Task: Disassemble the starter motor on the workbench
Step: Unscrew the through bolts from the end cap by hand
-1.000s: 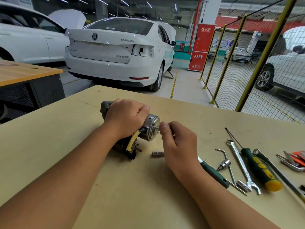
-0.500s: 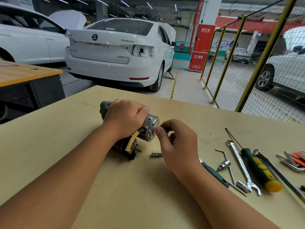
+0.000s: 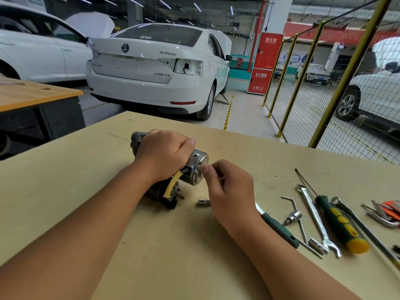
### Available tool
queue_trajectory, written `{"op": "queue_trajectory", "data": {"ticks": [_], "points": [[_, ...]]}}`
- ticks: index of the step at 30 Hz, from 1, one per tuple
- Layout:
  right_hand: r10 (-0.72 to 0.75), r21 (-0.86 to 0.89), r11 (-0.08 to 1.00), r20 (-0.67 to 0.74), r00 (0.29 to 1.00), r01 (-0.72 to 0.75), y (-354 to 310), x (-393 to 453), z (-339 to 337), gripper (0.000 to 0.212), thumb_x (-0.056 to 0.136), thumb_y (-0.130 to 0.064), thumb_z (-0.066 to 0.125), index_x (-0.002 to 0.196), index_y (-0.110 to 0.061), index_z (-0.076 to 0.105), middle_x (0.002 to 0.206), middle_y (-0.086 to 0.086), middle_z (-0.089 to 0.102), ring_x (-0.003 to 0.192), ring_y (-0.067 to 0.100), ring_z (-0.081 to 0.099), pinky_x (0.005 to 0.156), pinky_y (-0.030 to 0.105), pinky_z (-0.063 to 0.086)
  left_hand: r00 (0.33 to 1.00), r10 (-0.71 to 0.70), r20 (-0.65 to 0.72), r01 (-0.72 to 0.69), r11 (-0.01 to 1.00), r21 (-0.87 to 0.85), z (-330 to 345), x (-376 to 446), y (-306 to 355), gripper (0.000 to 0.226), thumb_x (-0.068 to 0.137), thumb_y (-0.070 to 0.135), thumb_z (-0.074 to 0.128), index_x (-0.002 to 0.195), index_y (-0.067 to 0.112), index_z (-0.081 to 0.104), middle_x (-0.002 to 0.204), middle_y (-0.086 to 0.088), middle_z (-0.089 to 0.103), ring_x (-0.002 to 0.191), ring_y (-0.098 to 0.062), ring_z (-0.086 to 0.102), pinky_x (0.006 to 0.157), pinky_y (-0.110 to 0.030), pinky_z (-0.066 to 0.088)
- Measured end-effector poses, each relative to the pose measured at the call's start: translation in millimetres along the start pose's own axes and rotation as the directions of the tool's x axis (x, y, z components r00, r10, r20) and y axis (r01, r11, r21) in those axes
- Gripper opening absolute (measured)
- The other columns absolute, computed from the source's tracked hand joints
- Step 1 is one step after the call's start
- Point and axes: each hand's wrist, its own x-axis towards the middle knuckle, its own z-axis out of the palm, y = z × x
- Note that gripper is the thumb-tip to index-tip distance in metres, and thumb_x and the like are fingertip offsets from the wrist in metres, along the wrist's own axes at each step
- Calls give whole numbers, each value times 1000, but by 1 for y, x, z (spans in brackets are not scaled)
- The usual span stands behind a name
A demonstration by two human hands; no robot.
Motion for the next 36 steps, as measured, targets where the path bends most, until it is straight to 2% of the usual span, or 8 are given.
{"op": "queue_trajectory", "data": {"ticks": [8,11,15,20,24,30,33,36], "points": [[18,78,997,3,1000,-18,-2,-3,1,31,91,-61,52,81,-34,60,72,-13,61,66,7,57,56,26,40,1000,12,-20,-12,1000,-4,0,-1,0,58,97,50,26,82,20,73,68,4,64,70,-22,58,74,-34,30],[24,64,998,-4,1000,-24,2,0,1,39,97,-50,52,68,-23,55,59,-7,52,57,11,48,52,33,38,1000,10,-22,-10,1000,-4,0,0,-1,60,97,51,25,82,19,73,70,2,66,72,-24,60,75,-34,29],[14,106,994,6,1000,-15,2,0,0,7,90,-35,72,90,-34,65,80,-16,64,69,6,59,62,22,41,999,17,-33,-18,1000,-7,0,0,0,59,97,50,26,81,18,73,69,2,65,71,-24,59,75,-34,29],[62,117,991,9,998,-63,2,-1,1,41,95,-57,51,72,-24,62,65,-4,61,61,12,59,54,37,47,1000,11,-24,-11,1000,-9,0,-1,1,59,97,50,26,84,18,74,71,2,66,73,-24,59,76,-34,28],[32,124,992,17,999,-34,2,0,-1,10,92,-33,71,86,-29,65,76,-13,63,65,8,58,58,29,44,1000,13,-28,-14,1000,-11,-2,-1,2,59,97,49,26,83,18,73,69,3,64,72,-23,59,75,-34,29],[66,116,991,18,998,-68,0,-1,-1,36,95,-50,56,75,-22,65,66,-3,63,63,15,60,57,43,50,1000,11,-24,-12,1000,-14,-2,-1,2,59,97,50,26,84,18,74,70,2,65,72,-24,59,76,-34,29],[24,125,992,23,999,-27,2,0,-3,8,92,-33,71,88,-32,65,76,-13,64,65,9,59,57,29,45,1000,15,-24,-16,1000,-18,-2,-2,2,59,97,50,26,83,18,73,68,3,63,71,-24,58,76,-35,29],[6,160,987,10,1000,-8,0,-1,-3,19,84,-51,71,95,-39,62,83,-16,64,70,9,62,59,23,48,999,15,-29,-15,1000,-20,-1,-2,2,57,98,49,27,82,19,73,66,5,61,70,-23,58,76,-35,29]]}}
